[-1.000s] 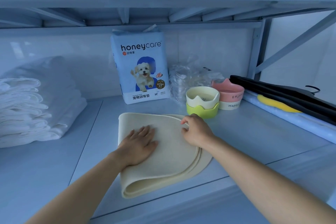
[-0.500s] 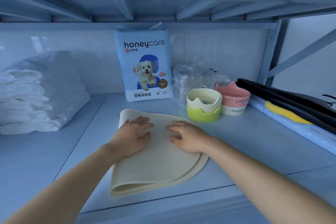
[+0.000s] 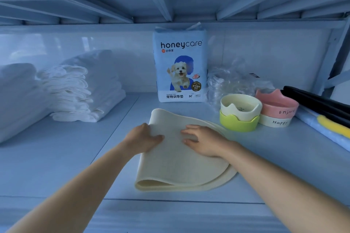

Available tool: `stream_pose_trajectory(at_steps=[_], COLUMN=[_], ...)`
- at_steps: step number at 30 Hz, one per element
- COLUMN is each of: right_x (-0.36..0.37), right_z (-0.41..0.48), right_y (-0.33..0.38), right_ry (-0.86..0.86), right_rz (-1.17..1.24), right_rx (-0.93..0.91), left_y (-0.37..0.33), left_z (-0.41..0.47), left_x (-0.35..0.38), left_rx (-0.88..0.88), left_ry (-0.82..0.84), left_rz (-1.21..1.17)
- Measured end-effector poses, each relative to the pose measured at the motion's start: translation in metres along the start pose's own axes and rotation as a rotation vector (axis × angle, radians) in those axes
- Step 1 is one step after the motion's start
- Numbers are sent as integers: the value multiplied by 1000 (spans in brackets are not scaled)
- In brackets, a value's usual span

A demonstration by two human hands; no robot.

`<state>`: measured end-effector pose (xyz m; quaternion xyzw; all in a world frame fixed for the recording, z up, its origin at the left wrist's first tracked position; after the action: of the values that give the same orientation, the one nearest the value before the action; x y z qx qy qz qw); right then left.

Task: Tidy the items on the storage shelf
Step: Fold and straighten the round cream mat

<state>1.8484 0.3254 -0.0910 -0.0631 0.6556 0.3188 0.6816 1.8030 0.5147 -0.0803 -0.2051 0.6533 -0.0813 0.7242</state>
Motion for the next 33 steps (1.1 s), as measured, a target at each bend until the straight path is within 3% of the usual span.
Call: stream_pose_trajectory(at_steps=[6, 17, 25, 30, 33], right_x=[-10, -17, -36, -22, -7], right_z=[11, 45, 102, 140, 158], right_y=[1, -1, 25, 55, 58], right_ry=[-94, -161, -288, -136, 7], right_rz=[0, -1, -72, -310, -423], right_rx=[-14, 49, 25, -84, -54], left_y=[3, 10, 25, 30, 41], left_z=[10, 97, 128, 122, 117], left_x=[-3, -40, -20, -22, -24], left_rx=[114, 421, 498, 515, 448], left_ry=[-17, 142, 89, 53, 81], left_rz=[-266, -2, -27, -24, -48])
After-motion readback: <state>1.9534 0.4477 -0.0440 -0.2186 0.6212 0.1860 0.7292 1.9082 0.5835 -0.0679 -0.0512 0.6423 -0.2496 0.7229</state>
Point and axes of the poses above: each hand's wrist, its own z-axis towards the middle knuckle, its own x-axis out of the palm, y = z × x, the point moved 7 cm from there along z, towards the middle knuckle, and after that the axes turned 6 degrees about x, right-handed, at the moved point
